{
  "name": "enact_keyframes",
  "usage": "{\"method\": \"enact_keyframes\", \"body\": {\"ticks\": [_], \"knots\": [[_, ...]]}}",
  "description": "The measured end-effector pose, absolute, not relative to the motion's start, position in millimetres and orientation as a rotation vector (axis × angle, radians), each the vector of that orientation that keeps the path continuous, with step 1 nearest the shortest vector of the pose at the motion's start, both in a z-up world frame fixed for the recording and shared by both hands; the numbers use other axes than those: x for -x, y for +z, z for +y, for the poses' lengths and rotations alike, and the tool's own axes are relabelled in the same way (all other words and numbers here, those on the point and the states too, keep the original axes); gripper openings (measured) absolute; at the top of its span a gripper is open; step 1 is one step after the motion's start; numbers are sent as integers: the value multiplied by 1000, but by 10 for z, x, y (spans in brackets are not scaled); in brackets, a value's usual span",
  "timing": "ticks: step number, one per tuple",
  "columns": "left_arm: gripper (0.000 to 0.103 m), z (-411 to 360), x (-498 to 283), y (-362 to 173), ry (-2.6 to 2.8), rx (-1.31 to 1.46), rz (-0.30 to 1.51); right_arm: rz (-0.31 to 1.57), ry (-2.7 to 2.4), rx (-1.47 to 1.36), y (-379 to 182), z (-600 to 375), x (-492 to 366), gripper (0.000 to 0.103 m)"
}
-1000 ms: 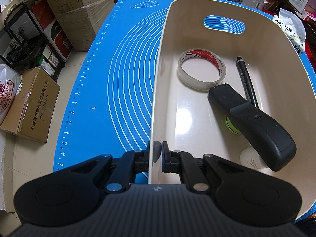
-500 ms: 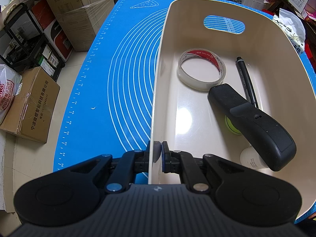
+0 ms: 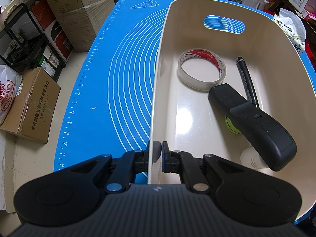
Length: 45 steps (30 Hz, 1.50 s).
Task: Organize rigid objects
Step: 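Move the right gripper to the white charger and grasp it, then carry the white charger into the bin and release it with the right gripper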
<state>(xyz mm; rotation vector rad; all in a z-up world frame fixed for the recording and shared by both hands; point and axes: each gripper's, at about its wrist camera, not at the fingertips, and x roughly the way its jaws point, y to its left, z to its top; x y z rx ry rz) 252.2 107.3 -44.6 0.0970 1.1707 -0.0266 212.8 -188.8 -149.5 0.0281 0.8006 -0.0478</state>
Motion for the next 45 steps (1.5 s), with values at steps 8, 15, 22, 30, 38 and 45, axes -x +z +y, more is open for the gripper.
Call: {"method": "enact_keyframes", "body": {"ticks": [8,15,22,30,38,45], "knots": [[9,1084,-2520,-453,-30,-91,1171,779,-34,-22,-1456,-1861,-2087,67],[9,1078,-2524,-462,-32,-89,1171,763,-55,48,-1417,-1765,-2030,43],[9,1087,-2534,-471,-32,-82,1172,753,-67,-55,-1285,-1889,-1989,43],[9,1062,-2528,-490,-25,-90,1171,637,-40,-54,-758,-1865,-1956,43],[9,1054,-2527,-486,-23,-94,1170,534,64,-14,-175,-1532,-2076,43],[9,1056,-2520,-478,-24,-96,1170,555,200,54,-134,-905,-2239,43]]}}
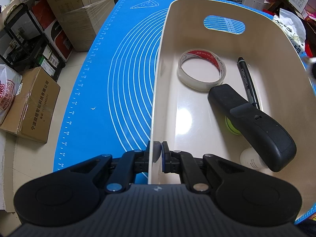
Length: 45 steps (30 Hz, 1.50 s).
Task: Organize rigid objects
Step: 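Carry the white charger into the bin and release it with the right gripper, then move the right gripper to the orange-purple toy and grasp it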
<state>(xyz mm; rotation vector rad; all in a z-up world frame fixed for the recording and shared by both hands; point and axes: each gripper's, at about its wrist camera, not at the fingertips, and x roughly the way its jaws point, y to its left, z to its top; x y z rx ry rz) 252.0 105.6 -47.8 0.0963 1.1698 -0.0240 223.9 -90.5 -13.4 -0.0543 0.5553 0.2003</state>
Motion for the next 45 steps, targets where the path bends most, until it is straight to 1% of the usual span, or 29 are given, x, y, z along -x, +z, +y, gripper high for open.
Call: {"method": "enact_keyframes", "body": {"ticks": [5,7,17,26,27,29,34,39,44,45], "knots": [[9,1057,-2521,-476,-25,-96,1170,611,284,120,-169,-478,-2320,43],[9,1057,-2524,-482,-27,-94,1171,667,320,152,-223,-342,-2418,43],[8,1047,-2534,-493,-27,-95,1172,833,479,349,-484,100,-2564,43],[8,1070,-2534,-483,-30,-93,1172,952,491,392,-642,187,-2627,42],[8,1072,-2535,-483,-29,-94,1172,955,485,381,-643,171,-2647,47],[8,1071,-2534,-482,-30,-94,1172,958,467,344,-628,110,-2665,51],[8,1071,-2531,-482,-30,-93,1172,912,423,326,-583,-13,-2647,64],[9,1075,-2532,-480,-30,-93,1172,818,385,286,-374,-246,-2588,68],[9,1075,-2531,-482,-30,-93,1172,666,292,204,-43,-694,-2469,72],[9,1075,-2530,-480,-30,-93,1172,631,263,189,15,-805,-2447,74]]}}
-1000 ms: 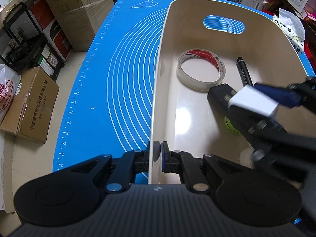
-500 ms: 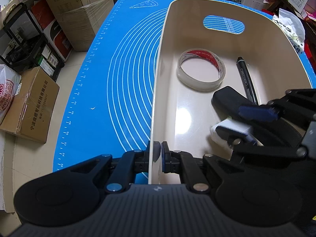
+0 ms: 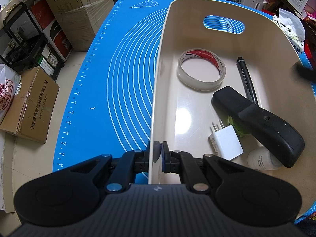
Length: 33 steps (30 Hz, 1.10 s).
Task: Organize rigid objects
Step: 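Move the right gripper to the orange-purple toy and grasp it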
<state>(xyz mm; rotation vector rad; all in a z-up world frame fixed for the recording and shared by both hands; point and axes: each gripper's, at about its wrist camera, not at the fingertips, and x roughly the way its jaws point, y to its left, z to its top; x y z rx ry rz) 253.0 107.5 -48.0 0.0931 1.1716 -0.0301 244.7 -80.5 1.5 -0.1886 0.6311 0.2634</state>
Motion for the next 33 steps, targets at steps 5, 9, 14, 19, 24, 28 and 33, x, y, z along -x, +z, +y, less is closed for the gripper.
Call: {"method": "enact_keyframes", "body": {"ticks": [5,9,14,19,24,28,33], "knots": [[9,1075,-2531,-481,-29,-94,1172,555,88,84,144,-1458,-2475,79],[9,1071,-2530,-482,-27,-96,1172,594,-49,-9,-68,-1917,-2607,79],[9,1072,-2532,-483,-27,-96,1172,696,-155,-117,-548,-2333,-2748,79],[9,1067,-2533,-483,-27,-96,1174,762,-169,-93,-943,-2375,-2855,79],[9,1066,-2533,-484,-27,-95,1174,823,-165,-92,-1124,-2275,-3063,79],[9,1067,-2534,-482,-27,-94,1174,859,-193,-86,-1218,-2198,-3186,79],[9,1062,-2534,-485,-30,-93,1175,884,-222,-104,-1361,-2191,-3318,78]]}}
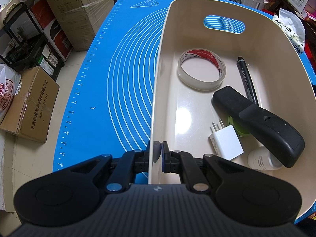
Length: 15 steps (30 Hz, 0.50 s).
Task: Organize rigid objects
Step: 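Move the right gripper to the orange-purple toy and grasp it, then carry the orange-purple toy into the bin and release it with the right gripper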
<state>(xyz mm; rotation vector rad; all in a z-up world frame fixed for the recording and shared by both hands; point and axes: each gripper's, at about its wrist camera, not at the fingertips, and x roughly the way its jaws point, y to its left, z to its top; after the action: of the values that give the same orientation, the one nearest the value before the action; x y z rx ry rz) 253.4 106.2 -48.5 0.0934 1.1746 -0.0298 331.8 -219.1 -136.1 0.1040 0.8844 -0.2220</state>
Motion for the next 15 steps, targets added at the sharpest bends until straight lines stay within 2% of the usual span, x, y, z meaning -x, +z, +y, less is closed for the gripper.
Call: {"method": "enact_keyframes", "body": {"ticks": [5,7,10,15], "knots": [[9,1055,-2536,-487,-29,-95,1173,865,-231,-108,-1398,-2197,-3322,77],[9,1054,-2538,-490,-29,-94,1174,854,-208,-111,-1394,-2195,-3302,69],[9,1052,-2535,-495,-28,-97,1173,839,-191,-102,-1373,-2181,-3282,50],[9,1051,-2535,-502,-28,-96,1173,822,-202,-89,-1353,-2171,-3224,49]]}}
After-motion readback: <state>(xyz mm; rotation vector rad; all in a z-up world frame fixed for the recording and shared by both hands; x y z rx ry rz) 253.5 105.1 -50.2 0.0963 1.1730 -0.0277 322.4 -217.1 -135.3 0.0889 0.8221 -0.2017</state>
